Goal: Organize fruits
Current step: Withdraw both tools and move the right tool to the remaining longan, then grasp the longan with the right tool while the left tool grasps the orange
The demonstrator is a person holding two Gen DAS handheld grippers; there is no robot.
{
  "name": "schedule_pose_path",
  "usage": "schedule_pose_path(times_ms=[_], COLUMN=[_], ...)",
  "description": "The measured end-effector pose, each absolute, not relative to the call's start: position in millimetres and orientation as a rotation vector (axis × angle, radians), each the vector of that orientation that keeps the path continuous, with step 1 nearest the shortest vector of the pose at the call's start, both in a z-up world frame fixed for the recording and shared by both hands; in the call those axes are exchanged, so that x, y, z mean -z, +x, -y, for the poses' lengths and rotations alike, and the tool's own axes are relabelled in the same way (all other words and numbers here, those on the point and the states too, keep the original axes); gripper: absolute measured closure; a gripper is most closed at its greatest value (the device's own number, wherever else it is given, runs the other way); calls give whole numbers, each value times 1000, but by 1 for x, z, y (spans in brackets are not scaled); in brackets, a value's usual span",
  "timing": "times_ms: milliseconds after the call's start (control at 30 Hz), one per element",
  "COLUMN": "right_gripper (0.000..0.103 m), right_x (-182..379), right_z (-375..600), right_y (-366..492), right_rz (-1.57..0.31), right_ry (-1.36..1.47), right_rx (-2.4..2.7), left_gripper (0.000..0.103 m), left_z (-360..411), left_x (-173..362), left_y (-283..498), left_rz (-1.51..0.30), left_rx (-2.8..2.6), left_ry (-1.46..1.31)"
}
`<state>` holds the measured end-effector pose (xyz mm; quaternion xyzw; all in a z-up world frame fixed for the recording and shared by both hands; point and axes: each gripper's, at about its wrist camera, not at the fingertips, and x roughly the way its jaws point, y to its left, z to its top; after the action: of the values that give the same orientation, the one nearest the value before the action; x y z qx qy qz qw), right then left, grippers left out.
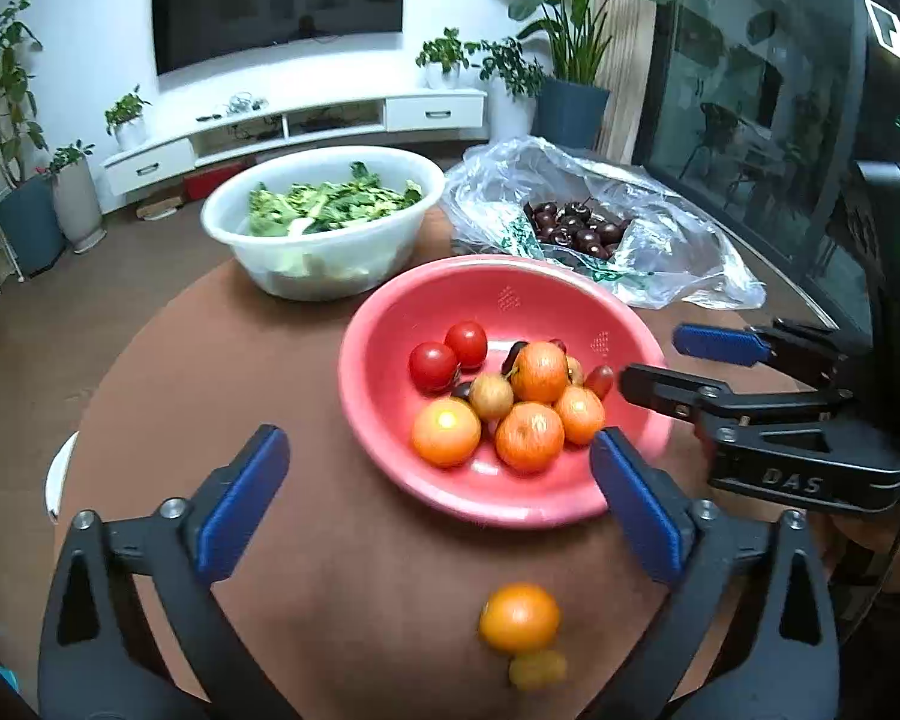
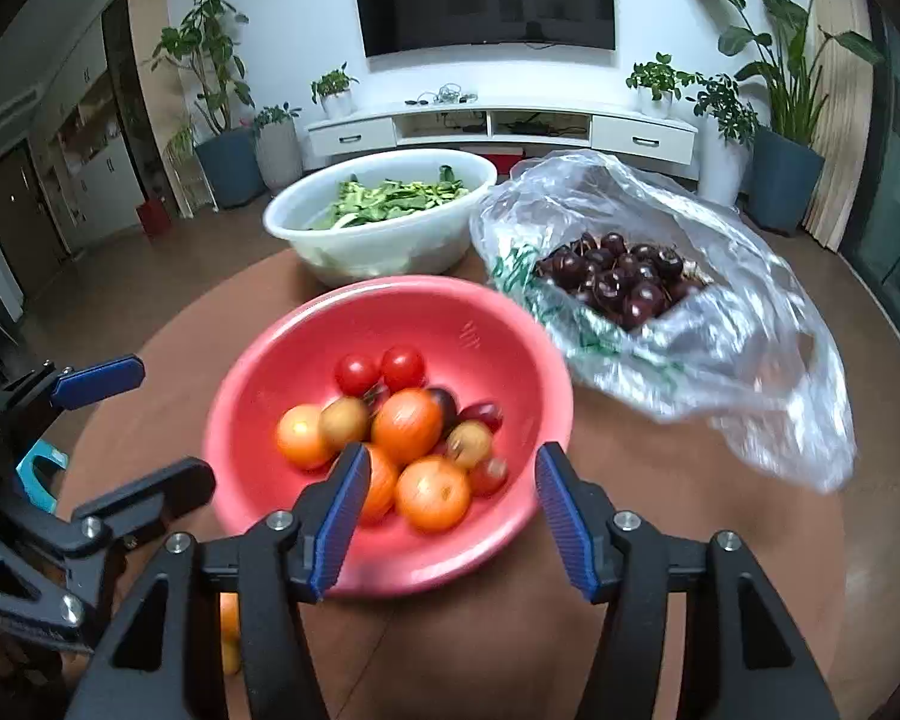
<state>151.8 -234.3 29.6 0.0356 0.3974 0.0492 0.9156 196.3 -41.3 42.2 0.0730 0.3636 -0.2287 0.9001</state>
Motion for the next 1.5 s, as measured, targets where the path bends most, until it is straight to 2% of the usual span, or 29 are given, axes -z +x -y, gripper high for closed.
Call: schedule_pose_path(times_ms=[100,200,533,700,933,1233,1500], right_gripper=[33,31,32,44,62,73,74], right_x=[-28,-19,21,34,38,37,37], right_z=[224,207,128,115,112,110,111], right_y=[123,99,72,80,81,80,78], right_rz=[-817,-836,-927,-981,-966,-963,-968], right_ry=[126,150,82,48,-18,-32,-12], right_rx=[-131,-171,-257,-226,-174,-171,-186], left_gripper=[0,0,0,0,0,0,0], left_z=[21,-2,-68,-79,-78,-73,-63], left_x=[-43,-39,-12,-7,-8,-7,-4], left_y=[172,147,76,63,62,67,72], left_rz=[-737,-727,-790,-811,-811,-817,-825], left_rx=[443,394,288,287,284,269,270], left_ry=[135,104,15,-7,-3,10,36])
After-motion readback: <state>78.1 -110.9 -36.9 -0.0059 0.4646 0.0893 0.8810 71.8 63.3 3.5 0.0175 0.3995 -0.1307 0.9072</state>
